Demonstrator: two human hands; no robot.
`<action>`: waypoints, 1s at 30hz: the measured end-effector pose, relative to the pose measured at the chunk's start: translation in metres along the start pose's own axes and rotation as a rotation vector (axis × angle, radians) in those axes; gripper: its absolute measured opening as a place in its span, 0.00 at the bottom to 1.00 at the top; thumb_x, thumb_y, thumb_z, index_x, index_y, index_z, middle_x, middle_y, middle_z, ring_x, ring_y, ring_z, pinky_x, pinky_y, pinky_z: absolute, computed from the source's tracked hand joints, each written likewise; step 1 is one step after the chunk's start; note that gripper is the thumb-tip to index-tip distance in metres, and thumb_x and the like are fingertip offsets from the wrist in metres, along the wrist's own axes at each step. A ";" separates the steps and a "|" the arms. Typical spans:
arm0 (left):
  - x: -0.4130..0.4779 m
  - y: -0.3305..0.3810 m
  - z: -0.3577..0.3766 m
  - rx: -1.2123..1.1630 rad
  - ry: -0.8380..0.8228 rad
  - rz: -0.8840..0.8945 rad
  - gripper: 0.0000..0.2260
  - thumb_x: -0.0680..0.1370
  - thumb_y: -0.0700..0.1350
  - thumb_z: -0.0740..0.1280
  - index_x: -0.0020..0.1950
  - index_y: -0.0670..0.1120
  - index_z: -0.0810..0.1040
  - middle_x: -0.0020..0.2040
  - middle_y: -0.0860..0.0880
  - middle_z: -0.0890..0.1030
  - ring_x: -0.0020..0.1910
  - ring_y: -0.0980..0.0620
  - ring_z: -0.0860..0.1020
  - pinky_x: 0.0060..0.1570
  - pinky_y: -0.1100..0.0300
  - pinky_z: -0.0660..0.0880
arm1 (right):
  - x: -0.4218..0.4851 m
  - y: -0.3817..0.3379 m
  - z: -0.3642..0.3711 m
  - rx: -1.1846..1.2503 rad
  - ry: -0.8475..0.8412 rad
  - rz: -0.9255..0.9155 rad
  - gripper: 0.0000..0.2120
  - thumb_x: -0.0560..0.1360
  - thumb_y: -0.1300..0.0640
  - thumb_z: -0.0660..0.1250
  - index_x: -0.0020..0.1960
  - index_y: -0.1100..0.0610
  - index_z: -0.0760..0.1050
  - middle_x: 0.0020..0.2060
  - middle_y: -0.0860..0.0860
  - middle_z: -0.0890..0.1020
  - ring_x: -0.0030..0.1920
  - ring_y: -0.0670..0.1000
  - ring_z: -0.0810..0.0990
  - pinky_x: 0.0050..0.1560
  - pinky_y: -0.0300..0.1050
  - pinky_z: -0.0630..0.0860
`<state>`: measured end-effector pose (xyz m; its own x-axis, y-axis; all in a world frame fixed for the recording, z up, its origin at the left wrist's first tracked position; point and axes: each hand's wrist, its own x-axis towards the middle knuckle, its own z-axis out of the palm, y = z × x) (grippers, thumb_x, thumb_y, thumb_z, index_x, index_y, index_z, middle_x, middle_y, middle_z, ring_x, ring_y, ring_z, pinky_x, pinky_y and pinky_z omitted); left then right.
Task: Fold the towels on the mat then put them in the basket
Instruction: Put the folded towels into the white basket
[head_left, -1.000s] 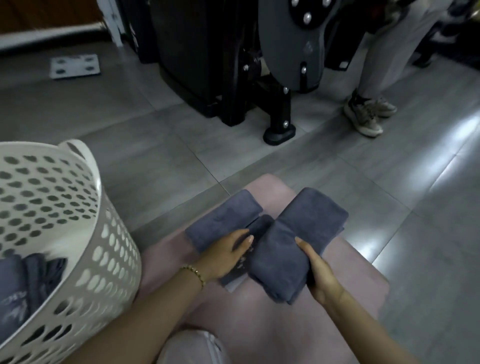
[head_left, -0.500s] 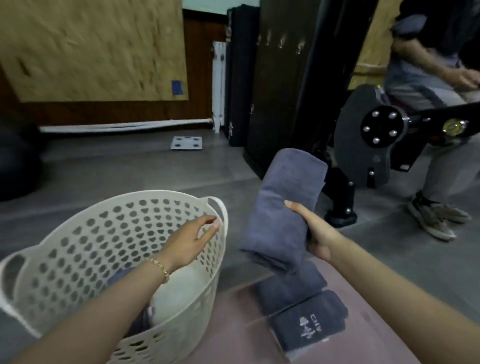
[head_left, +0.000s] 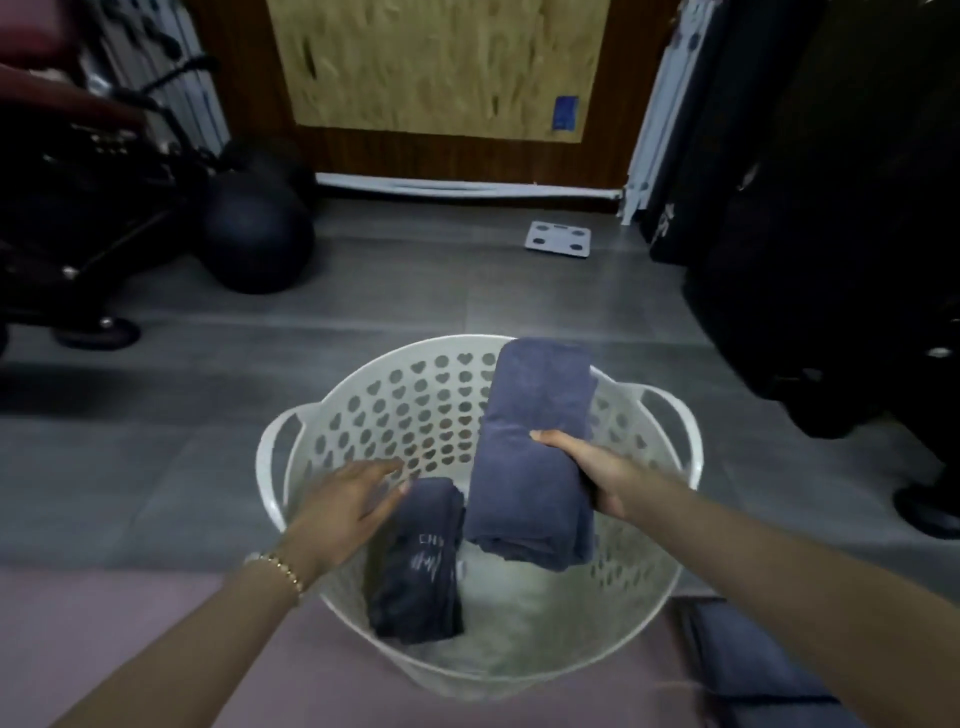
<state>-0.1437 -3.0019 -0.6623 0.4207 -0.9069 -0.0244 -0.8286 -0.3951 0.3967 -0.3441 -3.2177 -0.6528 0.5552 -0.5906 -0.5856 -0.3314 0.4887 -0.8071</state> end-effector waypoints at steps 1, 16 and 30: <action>0.000 -0.005 0.000 -0.003 0.014 -0.008 0.45 0.66 0.77 0.36 0.70 0.54 0.69 0.67 0.52 0.73 0.66 0.53 0.70 0.64 0.61 0.62 | 0.017 0.010 0.007 -0.039 0.004 0.043 0.22 0.66 0.48 0.76 0.56 0.56 0.78 0.53 0.52 0.83 0.54 0.52 0.80 0.55 0.46 0.75; -0.002 -0.011 0.004 -0.129 0.136 -0.028 0.26 0.77 0.64 0.47 0.68 0.55 0.71 0.62 0.55 0.77 0.59 0.61 0.68 0.53 0.75 0.57 | 0.146 0.156 0.033 -0.142 -0.026 0.332 0.42 0.57 0.42 0.80 0.65 0.58 0.72 0.63 0.55 0.76 0.60 0.60 0.77 0.62 0.60 0.73; 0.004 0.001 0.012 -0.127 0.092 -0.070 0.29 0.75 0.67 0.44 0.69 0.57 0.69 0.63 0.56 0.77 0.62 0.57 0.73 0.61 0.62 0.68 | 0.142 0.183 0.004 -0.259 0.056 0.423 0.39 0.65 0.42 0.76 0.68 0.61 0.68 0.66 0.56 0.73 0.64 0.60 0.74 0.62 0.55 0.73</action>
<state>-0.1473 -3.0078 -0.6732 0.5131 -0.8579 0.0259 -0.7449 -0.4301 0.5101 -0.3229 -3.2091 -0.8831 0.2923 -0.4122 -0.8630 -0.7009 0.5216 -0.4865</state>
